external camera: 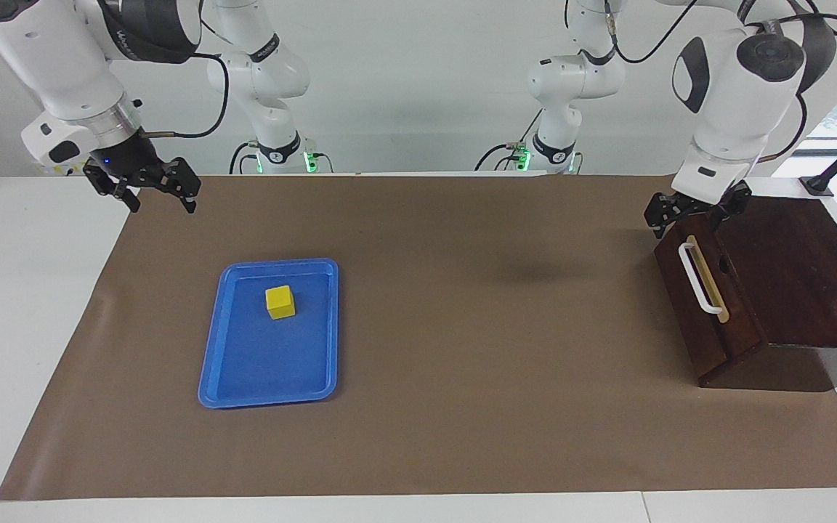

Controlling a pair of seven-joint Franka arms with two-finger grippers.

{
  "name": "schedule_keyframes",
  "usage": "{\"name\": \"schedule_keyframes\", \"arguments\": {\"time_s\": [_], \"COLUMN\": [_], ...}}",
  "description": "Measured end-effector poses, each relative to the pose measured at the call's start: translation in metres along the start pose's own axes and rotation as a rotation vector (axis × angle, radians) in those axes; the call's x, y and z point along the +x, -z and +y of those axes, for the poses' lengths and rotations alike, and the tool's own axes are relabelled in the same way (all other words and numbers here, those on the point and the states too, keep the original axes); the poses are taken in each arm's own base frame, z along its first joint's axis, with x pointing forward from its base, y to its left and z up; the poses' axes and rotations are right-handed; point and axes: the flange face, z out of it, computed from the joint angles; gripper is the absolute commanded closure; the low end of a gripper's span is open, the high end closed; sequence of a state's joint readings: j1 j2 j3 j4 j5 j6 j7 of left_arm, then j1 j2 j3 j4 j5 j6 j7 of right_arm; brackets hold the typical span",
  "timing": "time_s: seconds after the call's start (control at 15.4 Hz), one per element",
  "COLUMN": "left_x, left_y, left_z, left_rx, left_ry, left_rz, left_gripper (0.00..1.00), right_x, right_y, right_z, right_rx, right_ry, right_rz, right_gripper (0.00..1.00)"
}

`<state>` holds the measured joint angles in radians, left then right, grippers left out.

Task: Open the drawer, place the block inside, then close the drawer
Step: 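Grasp the wooden drawer's handle with the left gripper, then pull the drawer open with the left gripper while the right gripper descends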

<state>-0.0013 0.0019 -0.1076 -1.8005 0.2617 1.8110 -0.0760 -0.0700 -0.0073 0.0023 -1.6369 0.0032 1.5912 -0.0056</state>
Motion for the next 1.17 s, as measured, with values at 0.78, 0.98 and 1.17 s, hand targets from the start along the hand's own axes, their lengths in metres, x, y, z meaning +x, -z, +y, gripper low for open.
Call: {"name": "schedule_keyframes", "arguments": {"time_s": [0.78, 0.98, 1.17], "left_x": [0.037, 0.032, 0.026], "left_y": [-0.109, -0.123, -0.140], "left_z": [0.024, 0.018, 0.020], "left_rx": [0.219, 0.223, 0.210], "left_ry": [-0.195, -0.199, -0.175], "left_rz": [0.062, 0.060, 0.058], "left_gripper": [0.00, 0.00, 0.00], "right_x": [0.036, 0.048, 0.054], "right_y": [-0.136, -0.170, -0.205], "right_z": [-0.029, -0.035, -0.029], "right_rx": [0.247, 0.342, 0.421], "right_ry": [-0.555, -0.721, -0.823], "right_rz": [-0.189, -0.235, -0.304], "right_gripper": [0.00, 0.00, 0.00]}}
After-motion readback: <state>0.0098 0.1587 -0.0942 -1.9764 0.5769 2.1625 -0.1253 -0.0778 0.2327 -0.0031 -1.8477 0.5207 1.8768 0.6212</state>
